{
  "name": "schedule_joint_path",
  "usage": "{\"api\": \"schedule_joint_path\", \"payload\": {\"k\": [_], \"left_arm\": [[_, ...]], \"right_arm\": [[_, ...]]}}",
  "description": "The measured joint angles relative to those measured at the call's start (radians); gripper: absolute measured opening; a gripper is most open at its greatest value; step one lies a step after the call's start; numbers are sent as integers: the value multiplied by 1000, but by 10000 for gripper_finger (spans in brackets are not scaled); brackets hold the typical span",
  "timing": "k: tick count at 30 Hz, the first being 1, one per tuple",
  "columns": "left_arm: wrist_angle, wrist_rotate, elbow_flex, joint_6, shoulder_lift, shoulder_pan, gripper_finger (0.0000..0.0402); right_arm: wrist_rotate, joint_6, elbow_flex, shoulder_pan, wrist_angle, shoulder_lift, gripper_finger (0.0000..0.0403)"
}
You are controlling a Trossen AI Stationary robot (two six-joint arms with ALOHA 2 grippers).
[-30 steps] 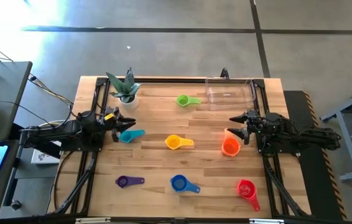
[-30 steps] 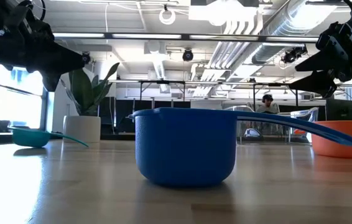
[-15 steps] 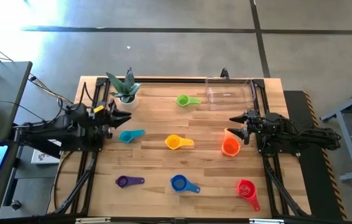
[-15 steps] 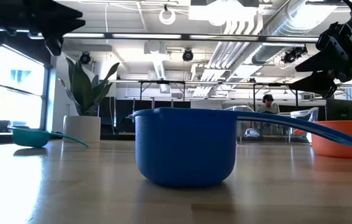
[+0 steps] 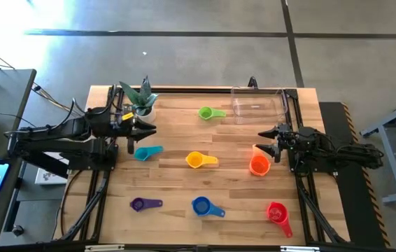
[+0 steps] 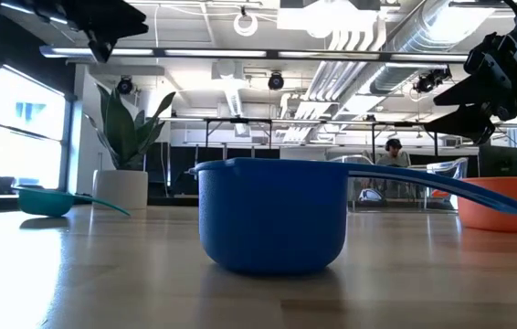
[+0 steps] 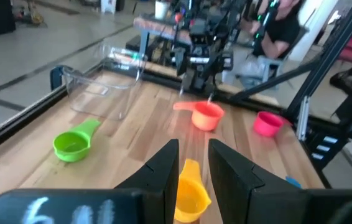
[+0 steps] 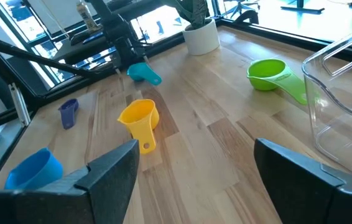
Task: Nest measuring cups in basket
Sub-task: Adjust the yellow measuring cup
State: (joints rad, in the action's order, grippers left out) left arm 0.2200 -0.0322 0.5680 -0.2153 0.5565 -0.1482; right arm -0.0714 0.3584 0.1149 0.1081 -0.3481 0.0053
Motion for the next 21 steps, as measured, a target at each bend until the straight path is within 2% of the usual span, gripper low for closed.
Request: {"api": "schedule_joint_path", "payload": {"k": [6,14,21], "left_arm": [[4,1,50,-3,88,0,76],[2,0,115,-90,215,-1,76],[-1,2,140,-97,274,-1,76]], "right_arm": [[0,0,0,0,0,0,309],[0,0,0,0,0,0,309],[0,0,0,0,0,0,309]]}}
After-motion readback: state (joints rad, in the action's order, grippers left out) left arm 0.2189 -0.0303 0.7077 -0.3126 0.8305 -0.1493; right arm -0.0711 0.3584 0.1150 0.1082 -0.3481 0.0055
